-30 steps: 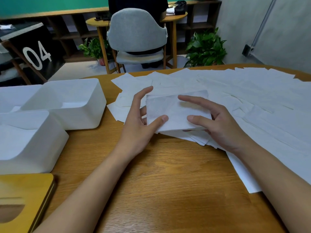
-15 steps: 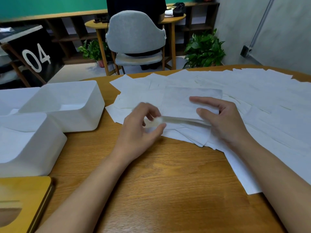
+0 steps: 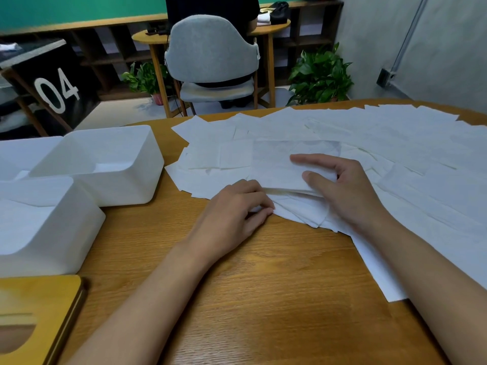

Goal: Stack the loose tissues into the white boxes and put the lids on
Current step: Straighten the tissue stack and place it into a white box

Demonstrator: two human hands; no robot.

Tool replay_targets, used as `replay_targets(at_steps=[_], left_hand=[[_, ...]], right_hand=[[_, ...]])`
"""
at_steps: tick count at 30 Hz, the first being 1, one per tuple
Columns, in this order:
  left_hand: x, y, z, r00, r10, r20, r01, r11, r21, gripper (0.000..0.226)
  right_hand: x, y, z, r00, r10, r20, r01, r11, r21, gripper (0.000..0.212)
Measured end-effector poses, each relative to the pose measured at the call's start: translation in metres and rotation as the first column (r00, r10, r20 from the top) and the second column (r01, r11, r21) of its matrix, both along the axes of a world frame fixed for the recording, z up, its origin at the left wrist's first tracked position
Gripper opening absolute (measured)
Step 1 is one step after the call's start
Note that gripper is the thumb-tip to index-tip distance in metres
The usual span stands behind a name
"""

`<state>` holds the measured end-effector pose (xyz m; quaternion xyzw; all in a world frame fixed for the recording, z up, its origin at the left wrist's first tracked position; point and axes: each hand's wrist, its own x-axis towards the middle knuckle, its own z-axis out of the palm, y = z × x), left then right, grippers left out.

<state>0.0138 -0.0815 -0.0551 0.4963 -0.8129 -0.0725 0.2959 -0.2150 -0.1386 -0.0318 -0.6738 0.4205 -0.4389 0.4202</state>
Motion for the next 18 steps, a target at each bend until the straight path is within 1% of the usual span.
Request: replay_targets(at_steps=[3,7,9,11,13,14,15,17,18], left_hand=[[0.000,0.004,0.004,0.998,-0.036,0.056,0.039,0.998,-0.042,0.005],[0.000,0.012,0.010,0.999,-0.046,-0.024,0.045,0.999,-0.022,0.003],[-0.002,0.016,0.015,0.995,-0.029,-0.097,0.026,0.999,-0.034,0.001],[-0.003,0.019,0.020,0.977,-0.005,-0.212,-0.007,0.998,-0.056,0.002],[-0.001,0.020,0.024,0.928,0.038,-0.371,-0.050,0.998,-0.024,0.009],[-0.001,0.020,0.025,0.894,0.074,-0.442,-0.078,0.997,0.010,0.009],[0.001,0.019,0.025,0.858,0.122,-0.498,-0.112,0.992,0.050,0.007],[0.003,0.016,0.024,0.796,0.218,-0.565,-0.181,0.976,0.123,0.010],[0.004,0.014,0.023,0.767,0.251,-0.591,-0.198,0.968,0.154,0.011]], right_hand=[[0.000,0.000,0.001,0.999,0.001,-0.033,-0.001,1.000,-0.013,0.037],[-0.001,0.000,0.002,0.998,-0.014,-0.059,0.013,1.000,-0.009,0.037],[-0.001,0.000,0.001,0.998,-0.012,-0.061,0.012,1.000,-0.003,0.036],[0.001,0.002,0.001,0.998,-0.002,-0.058,0.002,1.000,-0.001,0.033],[0.001,0.004,0.004,0.998,0.032,-0.052,-0.033,0.999,-0.010,0.023],[0.002,0.005,0.005,0.997,0.063,-0.039,-0.063,0.998,-0.015,0.020],[0.002,0.007,0.005,0.994,0.108,-0.015,-0.108,0.994,-0.014,0.026],[0.004,0.010,0.005,0.980,0.197,0.032,-0.198,0.980,0.020,0.049],[0.006,0.012,0.004,0.972,0.233,0.043,-0.235,0.971,0.043,0.057]])
